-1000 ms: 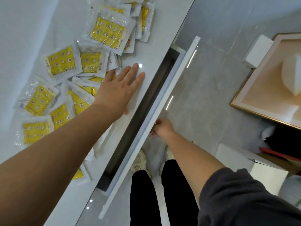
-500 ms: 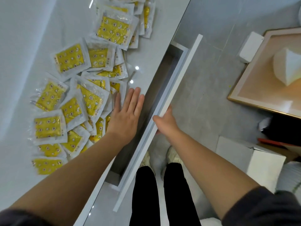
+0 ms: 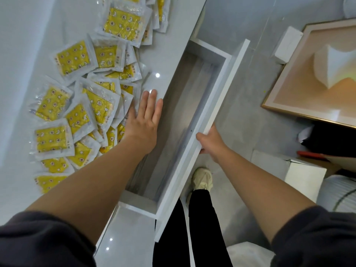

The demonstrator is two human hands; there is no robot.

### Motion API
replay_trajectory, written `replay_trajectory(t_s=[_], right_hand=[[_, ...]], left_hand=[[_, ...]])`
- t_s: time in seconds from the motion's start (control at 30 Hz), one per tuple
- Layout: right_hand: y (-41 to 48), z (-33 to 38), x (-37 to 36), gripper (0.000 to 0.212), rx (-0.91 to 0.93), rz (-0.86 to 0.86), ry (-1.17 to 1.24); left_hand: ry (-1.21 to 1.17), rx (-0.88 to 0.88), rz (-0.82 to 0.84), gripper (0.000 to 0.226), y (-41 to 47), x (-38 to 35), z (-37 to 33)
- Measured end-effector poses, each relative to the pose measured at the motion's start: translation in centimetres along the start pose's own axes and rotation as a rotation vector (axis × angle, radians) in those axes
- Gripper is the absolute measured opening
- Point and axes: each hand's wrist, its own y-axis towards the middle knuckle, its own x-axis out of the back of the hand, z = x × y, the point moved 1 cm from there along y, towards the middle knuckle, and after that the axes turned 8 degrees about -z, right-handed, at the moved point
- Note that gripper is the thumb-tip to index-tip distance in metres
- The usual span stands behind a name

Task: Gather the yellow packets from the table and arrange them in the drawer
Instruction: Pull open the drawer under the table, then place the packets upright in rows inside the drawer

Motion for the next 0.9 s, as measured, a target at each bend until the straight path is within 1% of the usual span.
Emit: replay_trajectory(t_s=[0.17,0.23,0.43,0.5,0.57,0.6,0.67,0.7,0.77,0.83,0.9], right_hand=[[0.1,-1.7,2.7,0.066,-0.032,0.023,0.023],[0.1,-1.9,2.9,0.066,-0.029,0.041,0.029],[-0.4,-1.6,2.8,0.062,-0.024,0.016,0.031],[-1.4,-1.4,2.9,0.064,0.06,-0.051,-0.024],[-2.9,-1.1,2.7,0.074,0.215,-0.157,-0.182],[-3.7,-0.8,2.5,0.079,0.297,-0.215,-0.325],[-5.8,0.1,1.7,0.083,0.437,-0.307,-0.658],[-6.8,0.7,0.9,0.082,0.486,-0.31,-0.756],[-8.7,2.2,-1.4,0.076,0.533,-0.236,-0.818],[-10.1,3.6,-4.2,0.07,0.573,-0.163,-0.832],[-11.2,5.0,-7.3,0.066,0.633,-0.143,-0.803]], left_hand=[[-0.028,-0.024,-0.019,0.084,0.1,-0.5,0.3],[-0.023,-0.031,-0.02,0.084,0.1,-0.7,0.4],[0.004,-0.014,-0.009,0.082,-0.1,-0.2,0.3],[-0.005,0.002,-0.027,0.084,-0.5,0.3,0.0],[-0.131,0.051,-0.062,0.083,-1.5,1.0,-0.4],[-0.237,0.085,-0.096,0.081,-2.4,1.3,-0.7],[-0.426,0.146,-0.229,0.076,-4.8,1.8,-0.8],[-0.5,0.173,-0.298,0.074,-6.2,1.9,-0.7],[-0.616,0.241,-0.396,0.071,-8.6,1.5,0.4],[-0.664,0.347,-0.416,0.07,-10.5,0.7,2.5],[-0.687,0.439,-0.421,0.067,-11.9,-0.2,5.3]])
